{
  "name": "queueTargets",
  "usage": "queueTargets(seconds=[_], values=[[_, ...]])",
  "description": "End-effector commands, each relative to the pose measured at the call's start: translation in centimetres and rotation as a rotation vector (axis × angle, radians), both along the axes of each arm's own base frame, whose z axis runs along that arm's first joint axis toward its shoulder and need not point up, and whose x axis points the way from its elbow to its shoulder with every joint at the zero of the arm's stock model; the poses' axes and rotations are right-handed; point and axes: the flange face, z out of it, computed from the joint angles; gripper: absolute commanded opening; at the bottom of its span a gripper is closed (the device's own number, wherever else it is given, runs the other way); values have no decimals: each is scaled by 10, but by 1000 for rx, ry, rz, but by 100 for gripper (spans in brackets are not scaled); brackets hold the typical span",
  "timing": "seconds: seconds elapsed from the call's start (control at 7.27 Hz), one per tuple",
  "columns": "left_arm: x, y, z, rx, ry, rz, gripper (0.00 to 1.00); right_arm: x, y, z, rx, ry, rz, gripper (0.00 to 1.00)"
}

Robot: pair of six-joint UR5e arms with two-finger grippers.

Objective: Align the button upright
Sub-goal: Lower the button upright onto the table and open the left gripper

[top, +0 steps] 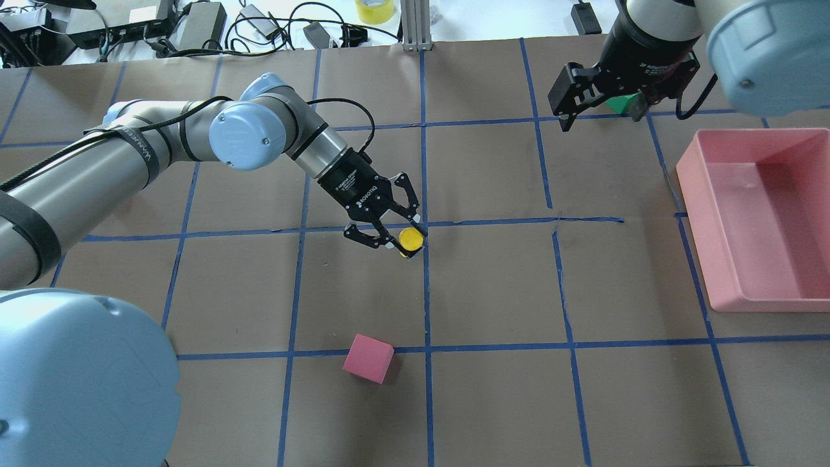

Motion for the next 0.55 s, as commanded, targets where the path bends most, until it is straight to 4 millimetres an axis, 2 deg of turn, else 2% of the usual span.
queueTargets(seconds=[0.0, 0.41], values=[[23, 0, -17, 1, 25, 22, 0, 0, 1, -2, 4, -1, 1, 100], [21, -8, -28, -14, 53, 53, 0, -1, 1, -2, 4, 0, 0, 100]])
